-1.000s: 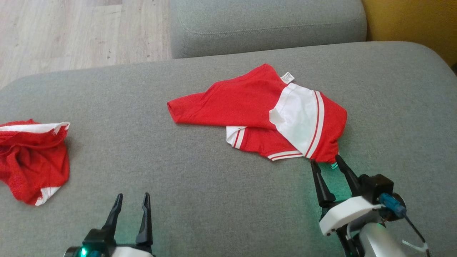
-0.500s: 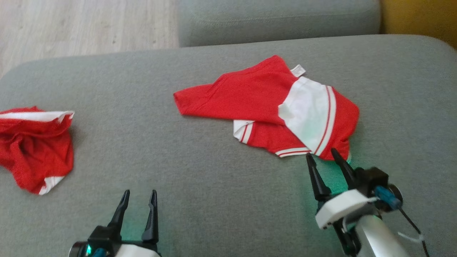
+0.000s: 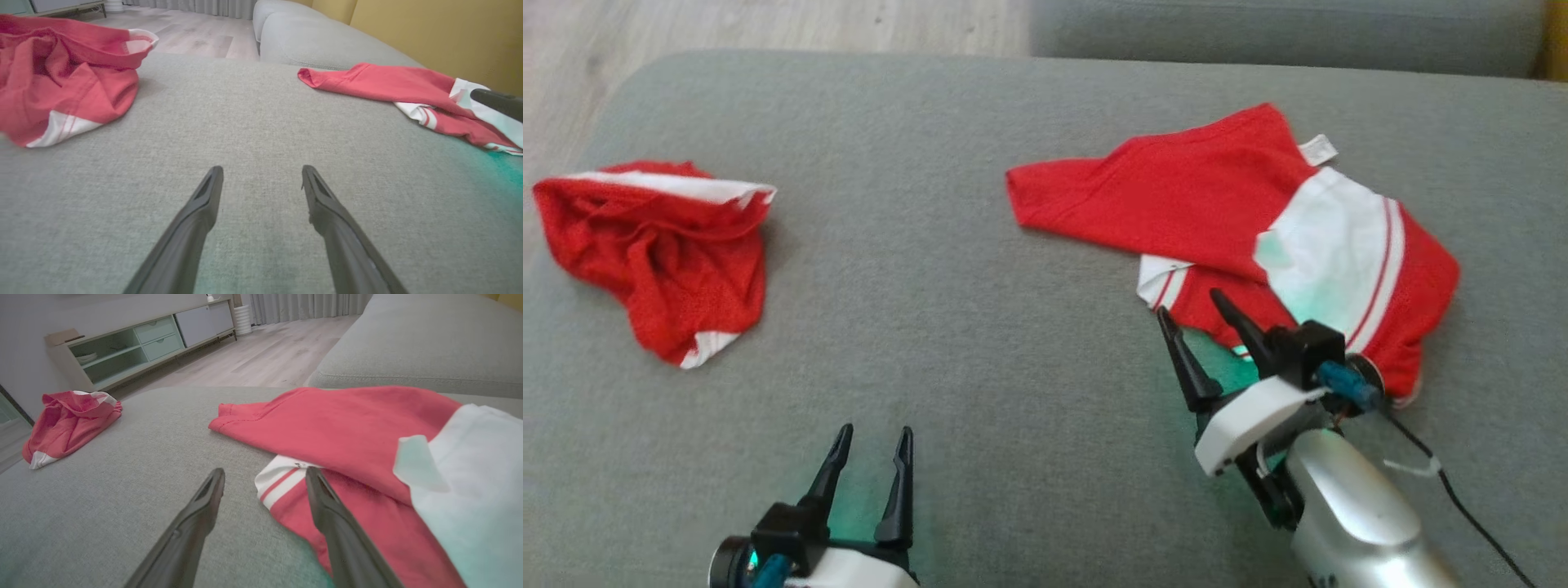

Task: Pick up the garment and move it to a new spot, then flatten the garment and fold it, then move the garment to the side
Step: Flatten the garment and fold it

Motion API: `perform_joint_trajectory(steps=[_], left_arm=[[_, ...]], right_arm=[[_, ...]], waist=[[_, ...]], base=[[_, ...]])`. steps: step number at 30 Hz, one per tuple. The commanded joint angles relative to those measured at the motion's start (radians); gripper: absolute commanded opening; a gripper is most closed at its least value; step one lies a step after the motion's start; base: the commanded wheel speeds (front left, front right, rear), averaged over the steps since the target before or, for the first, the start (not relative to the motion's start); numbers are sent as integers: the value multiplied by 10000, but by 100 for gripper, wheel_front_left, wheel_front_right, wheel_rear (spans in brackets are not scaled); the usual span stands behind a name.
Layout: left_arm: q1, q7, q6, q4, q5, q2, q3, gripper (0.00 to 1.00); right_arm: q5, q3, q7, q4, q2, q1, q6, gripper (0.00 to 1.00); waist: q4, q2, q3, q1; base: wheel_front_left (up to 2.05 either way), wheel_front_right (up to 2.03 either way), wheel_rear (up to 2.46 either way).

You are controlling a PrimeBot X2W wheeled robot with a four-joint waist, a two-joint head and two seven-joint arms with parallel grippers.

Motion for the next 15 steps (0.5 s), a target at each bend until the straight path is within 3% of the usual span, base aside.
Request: perform_joint_trajectory(steps=[1, 6, 15], left_arm=[[-449, -82, 40, -217, -97, -1, 200, 100], [-573, -82, 72, -213, -203, -2, 23, 100], [-984, -82, 149, -157, -453, -2, -523, 100]], right_arm=[[45, 151, -38, -162, 59, -460, -7, 100], [51, -83, -38, 359, 59, -849, -7, 100], [1378, 312, -38, 1159, 59, -1444, -7, 100]], waist=[[248, 0, 187, -1], [524, 0, 478, -1], [962, 0, 933, -1]], base=[[0, 0, 0], [0, 0, 0], [0, 0, 0]])
